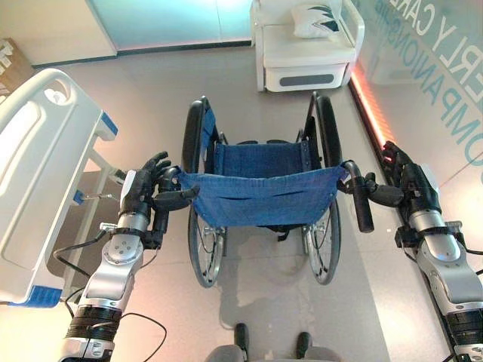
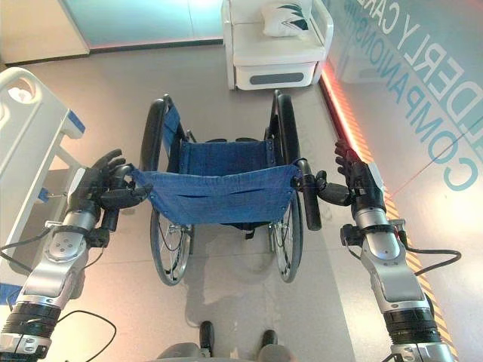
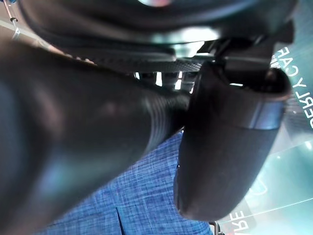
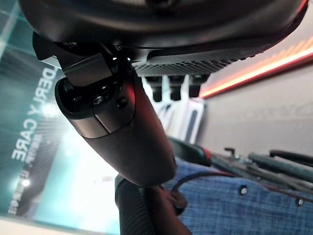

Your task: Push the wheelchair next to the bed

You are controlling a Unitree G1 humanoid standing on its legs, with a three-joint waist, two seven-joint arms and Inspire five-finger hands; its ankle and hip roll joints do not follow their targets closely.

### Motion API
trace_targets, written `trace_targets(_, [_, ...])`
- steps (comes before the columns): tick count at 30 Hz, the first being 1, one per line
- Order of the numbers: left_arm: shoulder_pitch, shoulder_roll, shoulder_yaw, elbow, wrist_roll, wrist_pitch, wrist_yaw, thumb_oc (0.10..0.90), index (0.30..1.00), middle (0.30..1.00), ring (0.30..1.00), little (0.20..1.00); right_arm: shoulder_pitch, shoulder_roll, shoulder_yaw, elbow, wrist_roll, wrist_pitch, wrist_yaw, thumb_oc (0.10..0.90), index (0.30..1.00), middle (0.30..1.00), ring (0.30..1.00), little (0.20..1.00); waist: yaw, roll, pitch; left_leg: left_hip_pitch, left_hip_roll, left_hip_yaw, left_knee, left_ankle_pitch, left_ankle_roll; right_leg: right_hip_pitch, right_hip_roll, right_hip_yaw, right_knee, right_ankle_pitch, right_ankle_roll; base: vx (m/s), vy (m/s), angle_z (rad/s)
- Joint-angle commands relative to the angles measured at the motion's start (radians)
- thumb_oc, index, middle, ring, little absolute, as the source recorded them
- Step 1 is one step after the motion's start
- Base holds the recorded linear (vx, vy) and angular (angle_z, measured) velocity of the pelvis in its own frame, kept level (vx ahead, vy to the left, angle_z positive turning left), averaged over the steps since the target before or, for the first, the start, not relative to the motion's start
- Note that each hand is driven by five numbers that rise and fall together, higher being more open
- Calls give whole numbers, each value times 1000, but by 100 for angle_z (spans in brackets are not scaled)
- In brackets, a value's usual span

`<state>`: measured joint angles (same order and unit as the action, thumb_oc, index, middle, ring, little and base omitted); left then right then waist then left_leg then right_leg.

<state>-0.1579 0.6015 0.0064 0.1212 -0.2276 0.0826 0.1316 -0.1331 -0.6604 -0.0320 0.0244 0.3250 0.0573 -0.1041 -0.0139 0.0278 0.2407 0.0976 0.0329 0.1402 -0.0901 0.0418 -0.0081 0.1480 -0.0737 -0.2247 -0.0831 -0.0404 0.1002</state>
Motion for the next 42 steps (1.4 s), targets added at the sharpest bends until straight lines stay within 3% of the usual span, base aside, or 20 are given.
trace_targets(1, [42, 30, -12, 67, 68, 9, 45, 800, 900, 900, 900, 900, -79, -13, -47, -248, 36, -259, -74, 800, 900, 900, 900, 900, 14, -42, -51, -19, -64, 12, 55, -74, 62, -113, 43, 30, 123, 18, -9, 0, 0, 0])
trace_targets(19, [47, 0, -14, 84, 70, 1, 63, 800, 900, 900, 900, 900, -81, -19, -129, -313, 32, -351, -178, 800, 900, 900, 900, 900, 2, -42, -51, -20, -67, 23, 68, -87, 63, -114, 46, 44, 128, 12, -10, 1, 1, -1])
trace_targets(23, [54, -7, -13, 80, 67, 2, 72, 800, 900, 900, 900, 900, -71, -23, -142, -322, 49, -290, -130, 800, 900, 900, 900, 900, -2, -41, -54, -20, -70, 22, 68, -87, 63, -116, 46, 47, 128, 11, -10, 0, 0, 0])
trace_targets(25, [61, -5, -5, 73, 66, 2, 71, 800, 900, 900, 900, 900, -37, -27, -138, -301, -31, -212, -88, 800, 900, 900, 900, 900, -4, -42, -52, -22, -70, 24, 69, -86, 64, -120, 44, 48, 132, 11, -8, -4, 7, -4])
trace_targets(28, [68, 1, 3, 65, 65, 3, 68, 800, 900, 900, 900, 900, -7, -45, -129, -264, -117, -151, -67, 800, 900, 900, 900, 900, -3, -45, -52, -23, -70, 24, 68, -84, 65, -121, 44, 46, 132, 12, -6, -3, -1, -1])
trace_targets(35, [60, 17, 5, 68, 49, 10, 71, 800, 900, 900, 900, 900, 40, -72, -86, -162, -203, -51, 24, 800, 900, 900, 900, 900, -2, -54, -46, -25, -67, 27, 65, -78, 65, -124, 40, 38, 133, 20, 0, -6, -14, 0])
trace_targets(42, [60, 11, -13, 87, 28, 14, 75, 800, 900, 900, 900, 900, 34, -63, -12, -99, -177, 20, 108, 800, 900, 900, 900, 900, 7, -58, -43, -25, -66, 29, 60, -72, 66, -123, 37, 29, 130, 26, 3, 1, -4, -1])
